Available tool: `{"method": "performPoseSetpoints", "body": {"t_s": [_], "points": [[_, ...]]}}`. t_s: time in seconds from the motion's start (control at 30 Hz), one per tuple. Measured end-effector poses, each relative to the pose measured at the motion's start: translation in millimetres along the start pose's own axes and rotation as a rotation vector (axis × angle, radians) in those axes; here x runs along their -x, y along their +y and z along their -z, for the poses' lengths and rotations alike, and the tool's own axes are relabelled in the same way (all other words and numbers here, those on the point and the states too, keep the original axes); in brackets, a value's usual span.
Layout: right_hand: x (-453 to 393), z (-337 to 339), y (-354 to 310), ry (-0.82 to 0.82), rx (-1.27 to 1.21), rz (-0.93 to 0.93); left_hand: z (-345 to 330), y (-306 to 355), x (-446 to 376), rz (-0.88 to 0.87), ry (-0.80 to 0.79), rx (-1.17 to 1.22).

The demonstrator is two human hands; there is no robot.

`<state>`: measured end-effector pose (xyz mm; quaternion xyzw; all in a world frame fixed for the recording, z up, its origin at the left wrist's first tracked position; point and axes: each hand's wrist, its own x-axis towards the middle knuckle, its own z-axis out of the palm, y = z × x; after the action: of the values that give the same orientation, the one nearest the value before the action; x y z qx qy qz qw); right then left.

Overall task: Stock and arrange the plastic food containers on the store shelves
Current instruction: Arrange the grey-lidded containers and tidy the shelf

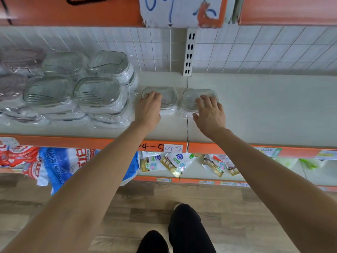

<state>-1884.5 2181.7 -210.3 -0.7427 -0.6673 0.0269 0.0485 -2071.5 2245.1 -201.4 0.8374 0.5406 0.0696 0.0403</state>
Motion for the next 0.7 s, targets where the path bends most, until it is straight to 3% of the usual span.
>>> {"method": "performPoseSetpoints", "body": {"t_s": [0.27, 0.5, 0.7], "points": [[-18, 9, -9, -0.212, 0.049, 0.049, 3, -16, -7, -0.046, -0.124, 0.094], [6, 39, -20, -0.126, -0.004, 0.081, 36, -10, 18, -0.106, -0.213, 0.052], [54, 85, -48, -0.216, -0.022, 0.089, 92, -6, 63, -0.149, -0.316, -0.010]]}}
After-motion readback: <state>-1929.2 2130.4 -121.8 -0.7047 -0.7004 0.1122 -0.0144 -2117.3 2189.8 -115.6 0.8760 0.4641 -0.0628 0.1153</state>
